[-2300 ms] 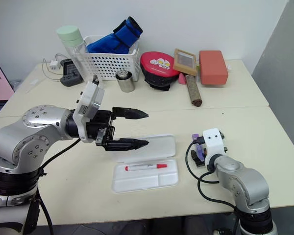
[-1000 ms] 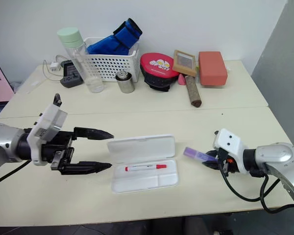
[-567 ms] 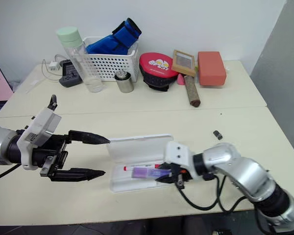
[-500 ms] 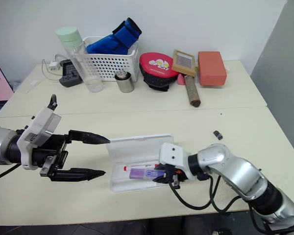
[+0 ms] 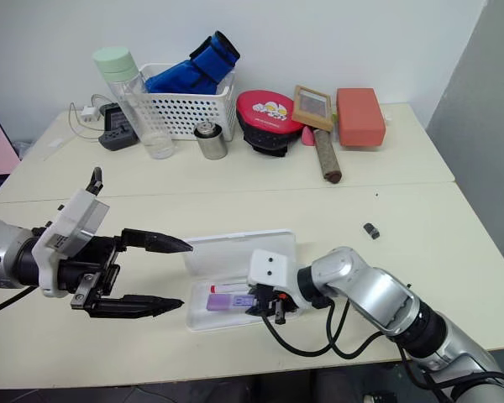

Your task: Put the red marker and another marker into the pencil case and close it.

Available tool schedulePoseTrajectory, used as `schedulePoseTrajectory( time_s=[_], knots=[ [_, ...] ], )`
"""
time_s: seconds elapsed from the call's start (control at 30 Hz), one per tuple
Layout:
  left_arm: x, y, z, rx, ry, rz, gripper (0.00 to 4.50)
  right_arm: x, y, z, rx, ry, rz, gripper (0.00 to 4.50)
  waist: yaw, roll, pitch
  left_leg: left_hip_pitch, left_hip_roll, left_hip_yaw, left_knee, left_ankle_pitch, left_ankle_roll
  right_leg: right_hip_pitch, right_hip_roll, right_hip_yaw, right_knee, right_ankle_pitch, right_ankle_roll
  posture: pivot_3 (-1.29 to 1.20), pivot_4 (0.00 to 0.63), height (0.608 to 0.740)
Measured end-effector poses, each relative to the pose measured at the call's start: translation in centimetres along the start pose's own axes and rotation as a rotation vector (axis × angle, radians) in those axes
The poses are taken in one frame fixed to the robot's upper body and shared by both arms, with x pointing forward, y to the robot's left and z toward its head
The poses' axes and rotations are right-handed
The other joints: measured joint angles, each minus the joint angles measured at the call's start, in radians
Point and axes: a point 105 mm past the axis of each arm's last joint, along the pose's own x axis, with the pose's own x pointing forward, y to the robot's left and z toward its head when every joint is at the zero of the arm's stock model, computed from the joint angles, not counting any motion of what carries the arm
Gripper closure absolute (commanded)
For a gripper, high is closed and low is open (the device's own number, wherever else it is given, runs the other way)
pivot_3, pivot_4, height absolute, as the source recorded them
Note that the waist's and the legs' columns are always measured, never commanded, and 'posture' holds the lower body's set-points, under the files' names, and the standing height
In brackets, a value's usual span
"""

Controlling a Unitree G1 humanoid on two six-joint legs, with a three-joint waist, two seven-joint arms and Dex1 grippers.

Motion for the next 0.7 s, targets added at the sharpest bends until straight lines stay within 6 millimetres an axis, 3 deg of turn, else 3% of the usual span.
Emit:
schedulePoseTrajectory(
  time_s=[0.27, 0.63, 0.7],
  knots=[
    [-0.1, -0.6, -0.1, -0.025, 0.0, 0.0, 0.0, 1.7, -0.3, -0.2, 0.022, 0.015, 0.015, 3.44, 0.0, 0.0, 0.0, 0.0, 0.0, 0.0, 0.0, 0.0, 0.0, -0.001, 0.0, 0.0, 0.0, 0.0, 0.0, 0.0, 0.15, 0.74],
    [-0.4, -0.6, -0.2, -0.028, 0.007, 0.038, 0.0, 1.6, -1.2, -1.3, -0.008, 0.048, 0.012, 3.44, 0.0, 0.0, 0.0, 0.0, 0.0, 0.0, 0.0, 0.0, 0.0, -0.001, 0.0, 0.0, 0.0, 0.0, 0.0, 0.0, 0.15, 0.74],
    [-0.4, -0.5, -0.1, -0.027, 0.007, 0.043, 0.0, 1.6, -1.2, -1.3, -0.011, 0.047, 0.015, 2.74, 0.0, 0.0, 0.0, 0.0, 0.0, 0.0, 0.0, 0.0, 0.0, -0.001, 0.0, 0.0, 0.0, 0.0, 0.0, 0.0, 0.15, 0.74]
  ],
)
